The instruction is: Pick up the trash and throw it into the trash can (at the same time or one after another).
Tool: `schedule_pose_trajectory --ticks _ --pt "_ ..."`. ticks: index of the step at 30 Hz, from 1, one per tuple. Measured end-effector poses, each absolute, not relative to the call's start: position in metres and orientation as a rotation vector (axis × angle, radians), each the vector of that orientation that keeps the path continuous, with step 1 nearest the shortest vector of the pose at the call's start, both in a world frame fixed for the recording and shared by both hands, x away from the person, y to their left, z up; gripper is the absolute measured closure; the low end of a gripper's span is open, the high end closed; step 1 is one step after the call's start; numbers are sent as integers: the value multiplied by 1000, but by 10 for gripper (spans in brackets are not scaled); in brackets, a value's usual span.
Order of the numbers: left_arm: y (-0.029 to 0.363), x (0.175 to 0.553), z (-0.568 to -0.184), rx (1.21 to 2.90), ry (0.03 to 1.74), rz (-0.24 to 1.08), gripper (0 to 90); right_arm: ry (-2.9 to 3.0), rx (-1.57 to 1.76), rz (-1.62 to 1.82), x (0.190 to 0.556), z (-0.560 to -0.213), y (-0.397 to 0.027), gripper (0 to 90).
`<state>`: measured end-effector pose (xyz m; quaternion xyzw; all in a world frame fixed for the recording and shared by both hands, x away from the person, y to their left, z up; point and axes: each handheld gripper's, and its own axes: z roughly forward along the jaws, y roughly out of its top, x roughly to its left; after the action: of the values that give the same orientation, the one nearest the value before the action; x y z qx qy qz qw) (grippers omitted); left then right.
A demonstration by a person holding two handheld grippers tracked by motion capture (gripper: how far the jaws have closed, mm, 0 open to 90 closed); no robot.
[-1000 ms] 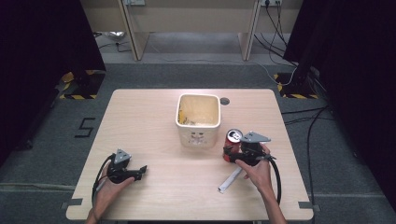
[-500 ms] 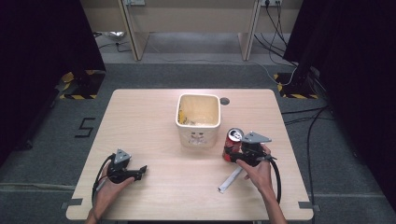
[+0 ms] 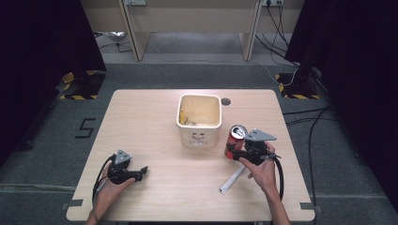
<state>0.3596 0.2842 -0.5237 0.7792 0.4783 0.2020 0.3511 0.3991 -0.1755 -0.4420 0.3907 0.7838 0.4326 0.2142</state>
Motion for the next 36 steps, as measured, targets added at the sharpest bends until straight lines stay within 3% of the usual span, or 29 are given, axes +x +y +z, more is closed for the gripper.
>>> schedule_pose_trajectory --ticks 36 --pt "284 360 -524 2015 1240 522 141 2120 1066 1204 409 -375 -178 337"
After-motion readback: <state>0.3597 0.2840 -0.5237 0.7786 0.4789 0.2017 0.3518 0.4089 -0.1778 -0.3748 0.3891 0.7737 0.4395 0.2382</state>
